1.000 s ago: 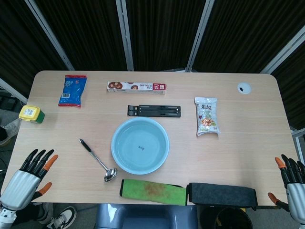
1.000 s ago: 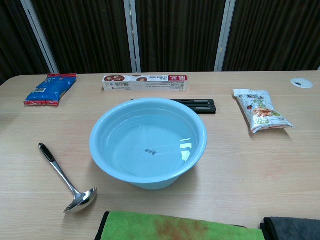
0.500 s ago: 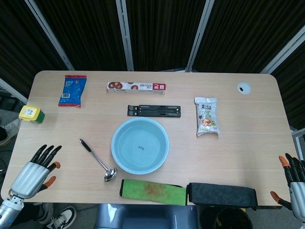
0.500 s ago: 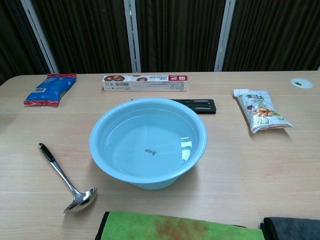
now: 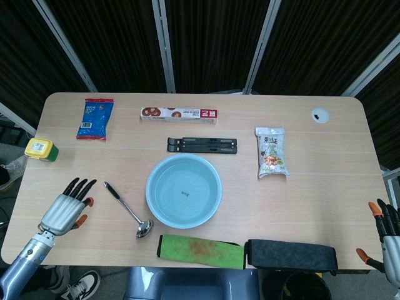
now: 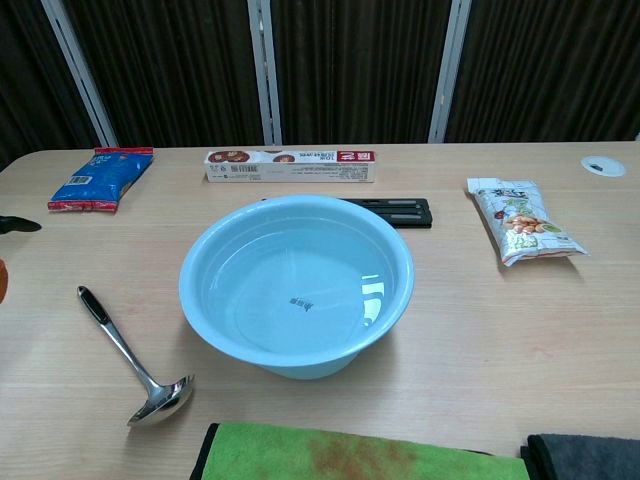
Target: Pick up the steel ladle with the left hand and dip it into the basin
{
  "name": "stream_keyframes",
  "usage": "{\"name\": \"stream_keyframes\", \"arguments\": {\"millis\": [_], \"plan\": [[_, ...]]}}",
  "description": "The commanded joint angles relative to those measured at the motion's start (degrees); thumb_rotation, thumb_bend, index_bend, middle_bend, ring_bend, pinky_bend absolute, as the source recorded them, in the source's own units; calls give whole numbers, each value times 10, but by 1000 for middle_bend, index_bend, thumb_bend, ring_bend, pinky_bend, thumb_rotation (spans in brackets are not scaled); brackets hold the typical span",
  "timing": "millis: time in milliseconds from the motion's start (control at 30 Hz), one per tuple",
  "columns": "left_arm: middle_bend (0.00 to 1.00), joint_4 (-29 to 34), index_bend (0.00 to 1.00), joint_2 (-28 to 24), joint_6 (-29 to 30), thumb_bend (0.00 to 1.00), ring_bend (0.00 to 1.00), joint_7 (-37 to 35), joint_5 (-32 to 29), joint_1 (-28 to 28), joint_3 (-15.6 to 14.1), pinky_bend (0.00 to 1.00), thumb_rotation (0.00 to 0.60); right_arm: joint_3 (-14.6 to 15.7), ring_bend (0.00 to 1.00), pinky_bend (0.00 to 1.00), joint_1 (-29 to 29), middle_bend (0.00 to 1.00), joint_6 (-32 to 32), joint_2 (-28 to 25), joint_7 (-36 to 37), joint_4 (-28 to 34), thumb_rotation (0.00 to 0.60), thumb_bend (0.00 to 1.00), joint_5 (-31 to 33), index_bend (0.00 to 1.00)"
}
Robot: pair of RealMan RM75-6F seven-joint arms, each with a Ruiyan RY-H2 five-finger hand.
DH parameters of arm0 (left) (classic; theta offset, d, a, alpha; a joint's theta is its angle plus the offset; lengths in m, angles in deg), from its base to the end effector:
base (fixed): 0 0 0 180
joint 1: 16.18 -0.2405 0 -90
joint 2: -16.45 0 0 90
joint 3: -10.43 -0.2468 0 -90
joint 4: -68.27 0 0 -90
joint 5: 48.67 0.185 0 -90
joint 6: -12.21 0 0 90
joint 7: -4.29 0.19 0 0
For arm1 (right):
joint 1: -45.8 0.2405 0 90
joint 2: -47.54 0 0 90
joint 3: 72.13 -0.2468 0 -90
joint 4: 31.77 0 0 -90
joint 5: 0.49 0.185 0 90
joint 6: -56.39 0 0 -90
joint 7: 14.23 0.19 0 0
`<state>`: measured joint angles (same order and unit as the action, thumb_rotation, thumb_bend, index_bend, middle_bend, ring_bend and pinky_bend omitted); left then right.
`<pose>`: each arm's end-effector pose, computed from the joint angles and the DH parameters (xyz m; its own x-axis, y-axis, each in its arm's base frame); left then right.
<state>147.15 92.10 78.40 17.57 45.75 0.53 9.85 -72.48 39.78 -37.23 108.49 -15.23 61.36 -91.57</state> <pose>-0.2765 0.2612 0.0580 0.7000 0.1891 0.6887 0.6974 -0.3884 -0.6023 -0.3060 -0.1594 0.2042 0.4554 0.0219 0.8900 -0.8884 0.0756 0.4527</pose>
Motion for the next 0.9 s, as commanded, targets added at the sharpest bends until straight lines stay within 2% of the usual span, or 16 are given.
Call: {"name": "stream_keyframes", "arguments": {"millis": [33, 233, 400, 900], "plan": [[0, -14, 428, 16, -12, 340, 0, 7, -8, 11, 5, 0, 600, 0, 0, 0, -1, 0, -1, -2, 4, 0, 600, 0, 1, 0], [0, -38, 421, 54, -53, 326, 0, 13, -33, 38, 15, 0, 600, 4, 0, 0, -8, 0, -22, 0, 11, -8, 600, 0, -16, 0], [0, -53, 424, 76, -57, 328, 0, 26, -37, 47, 16, 0, 600, 0, 0, 0, -5, 0, -11, 0, 10, -7, 600, 0, -4, 0], [0, -128, 453, 143, -81, 326, 0, 4, -44, 82, 15, 0, 600, 0, 0, 0, -12, 0, -25, -1, 13, -8, 600, 0, -7, 0]]}}
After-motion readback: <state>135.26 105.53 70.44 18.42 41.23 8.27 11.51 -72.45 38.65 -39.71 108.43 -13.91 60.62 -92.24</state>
